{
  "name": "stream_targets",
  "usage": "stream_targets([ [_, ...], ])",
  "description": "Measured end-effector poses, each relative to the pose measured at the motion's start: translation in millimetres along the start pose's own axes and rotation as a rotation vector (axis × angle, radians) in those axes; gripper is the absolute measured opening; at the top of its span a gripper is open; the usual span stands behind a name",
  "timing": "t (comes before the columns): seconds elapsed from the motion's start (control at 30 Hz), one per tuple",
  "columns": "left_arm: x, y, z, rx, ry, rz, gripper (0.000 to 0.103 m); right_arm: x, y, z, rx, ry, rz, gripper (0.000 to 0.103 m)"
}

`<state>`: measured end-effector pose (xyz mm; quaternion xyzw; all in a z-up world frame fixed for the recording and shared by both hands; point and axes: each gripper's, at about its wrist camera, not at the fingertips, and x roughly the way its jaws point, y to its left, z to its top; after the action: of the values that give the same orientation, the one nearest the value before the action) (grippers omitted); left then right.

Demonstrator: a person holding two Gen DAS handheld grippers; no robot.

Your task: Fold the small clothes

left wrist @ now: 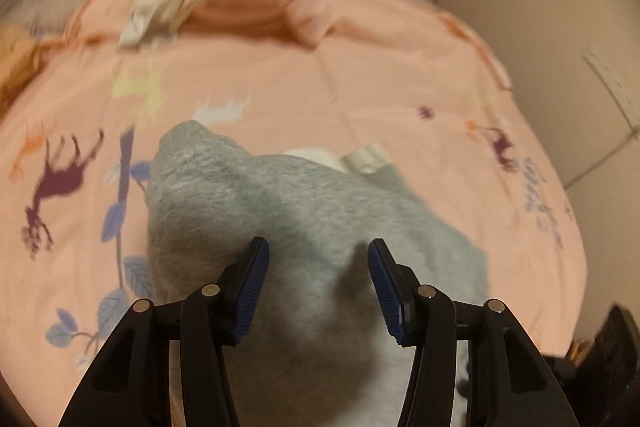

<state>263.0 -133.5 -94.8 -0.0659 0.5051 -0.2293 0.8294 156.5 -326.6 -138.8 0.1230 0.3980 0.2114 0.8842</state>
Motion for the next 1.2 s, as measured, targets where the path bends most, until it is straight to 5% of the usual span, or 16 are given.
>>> stream_targets([
  [0.23,-13,3,-3,-0.008,-0.004,-0.029,0.052,1,-6,-6,0.046,0.019,0.021,0.014],
  [0.43,-76,13,-29,0.008,-0.087,-0.056,0.053,-31,-10,-11,0.124,-0.045,0.096,0.034],
  [0.5,-90,21,-42,-0.011,-0.096,-0.069,0.068,-42,-18,-15,0.18,-0.06,0.127,0.048],
  [0.63,-107,49,-78,-0.096,-0.084,-0.096,0.07,-59,-37,-26,0.288,-0.082,0.108,0.057],
  [0.77,-106,75,-102,-0.205,-0.036,-0.153,0.07,-61,-55,-37,0.409,-0.065,0.148,0.071],
  [0.97,-85,100,-123,-0.4,0.018,-0.322,0.076,-47,-67,-44,0.524,-0.019,0.175,0.079],
  [1.2,-61,91,-115,-0.43,0.056,-0.424,0.077,-28,-70,-32,0.517,0.021,0.164,0.081],
])
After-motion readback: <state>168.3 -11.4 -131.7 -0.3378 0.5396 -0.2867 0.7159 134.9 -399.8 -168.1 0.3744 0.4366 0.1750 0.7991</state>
